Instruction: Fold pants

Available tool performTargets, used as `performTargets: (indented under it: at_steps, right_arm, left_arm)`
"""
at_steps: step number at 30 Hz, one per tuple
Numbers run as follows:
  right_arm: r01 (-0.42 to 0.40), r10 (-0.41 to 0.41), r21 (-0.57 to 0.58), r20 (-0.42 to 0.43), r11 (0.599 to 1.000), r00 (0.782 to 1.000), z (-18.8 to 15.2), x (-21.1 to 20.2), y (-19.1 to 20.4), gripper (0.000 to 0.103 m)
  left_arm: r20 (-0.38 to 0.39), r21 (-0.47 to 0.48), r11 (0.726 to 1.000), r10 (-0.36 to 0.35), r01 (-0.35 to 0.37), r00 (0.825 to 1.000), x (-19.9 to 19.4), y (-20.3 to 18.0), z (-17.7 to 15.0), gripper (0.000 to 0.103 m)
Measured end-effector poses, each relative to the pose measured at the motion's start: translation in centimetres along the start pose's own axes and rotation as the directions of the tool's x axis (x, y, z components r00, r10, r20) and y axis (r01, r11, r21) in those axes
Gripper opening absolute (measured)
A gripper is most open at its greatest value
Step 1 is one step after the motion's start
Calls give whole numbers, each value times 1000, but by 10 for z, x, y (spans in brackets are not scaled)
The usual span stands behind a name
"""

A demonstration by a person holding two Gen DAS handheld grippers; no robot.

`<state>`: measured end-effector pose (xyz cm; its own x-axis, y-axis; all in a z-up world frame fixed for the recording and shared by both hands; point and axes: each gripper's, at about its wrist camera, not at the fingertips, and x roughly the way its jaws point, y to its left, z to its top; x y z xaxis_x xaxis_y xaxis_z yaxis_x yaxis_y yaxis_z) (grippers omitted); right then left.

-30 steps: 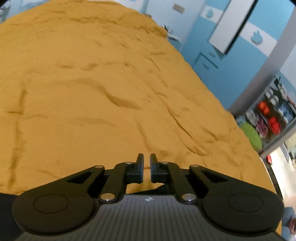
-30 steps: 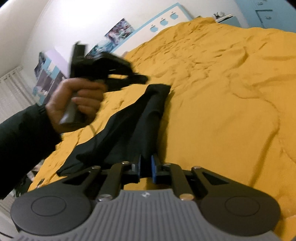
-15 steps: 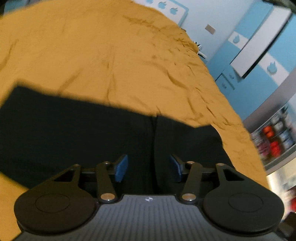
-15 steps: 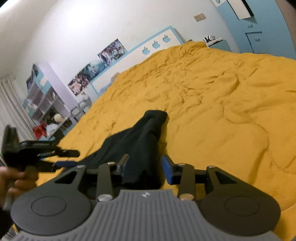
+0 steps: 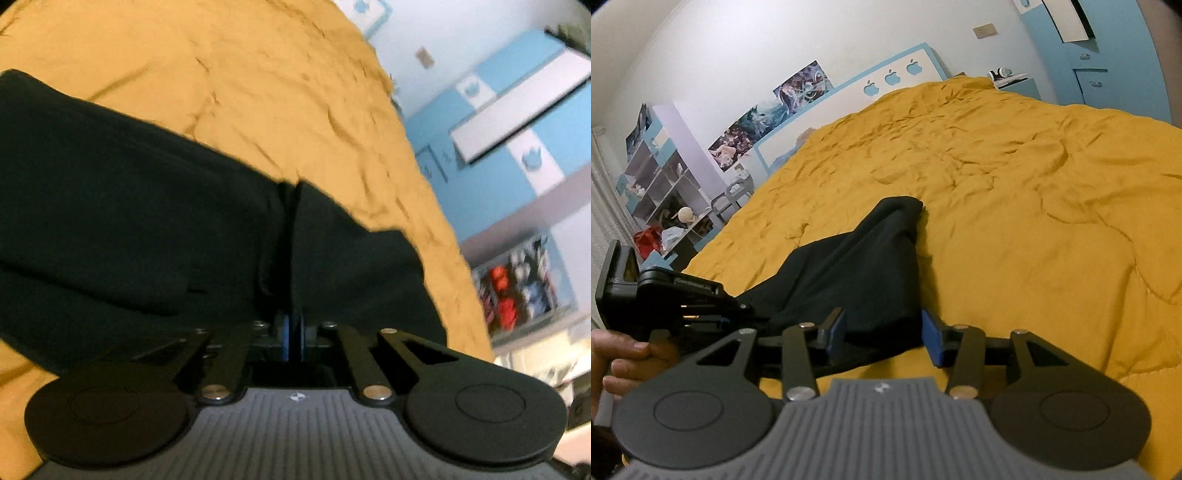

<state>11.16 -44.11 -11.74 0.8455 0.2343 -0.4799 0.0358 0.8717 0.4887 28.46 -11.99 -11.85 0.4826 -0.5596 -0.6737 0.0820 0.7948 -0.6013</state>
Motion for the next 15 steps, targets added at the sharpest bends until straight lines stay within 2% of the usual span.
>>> performTargets:
  at_steps: [2, 4, 6, 7, 8, 11, 15]
  right_arm:
    - [0, 0, -6, 11, 1000, 1000, 2, -4, 3, 42]
    - [-1, 2, -18, 31, 1000, 1000, 4, -10, 7, 42]
    - [-10, 12, -36, 53, 999, 999, 7, -13, 14, 42]
    - [-14, 17, -54, 60, 998, 998, 10, -12, 19, 42]
    - [-14, 19, -81, 62, 997, 998, 14, -10, 26, 42]
    - [4, 8, -212, 53, 977, 999, 24, 6, 53, 42]
    - [85, -78, -344, 35, 935, 996, 29, 48, 71, 41]
  left_arm:
    - [81, 20, 1000, 9, -10, 997, -17, -3, 0, 5]
    - [115, 20, 1000, 12, -15, 993, -27, -2, 0, 5]
    - [69, 35, 999, 21, -24, 997, -23, 2, 2, 5]
    - [3, 47, 998, 29, -29, 1000, -14, 5, 3, 6]
    - [-45, 48, 998, 41, -39, 998, -5, 9, 2, 11]
    - [-37, 40, 998, 52, -51, 998, 1, 18, -6, 24]
    - [-35, 15, 999, 29, -28, 999, 2, 24, -8, 26]
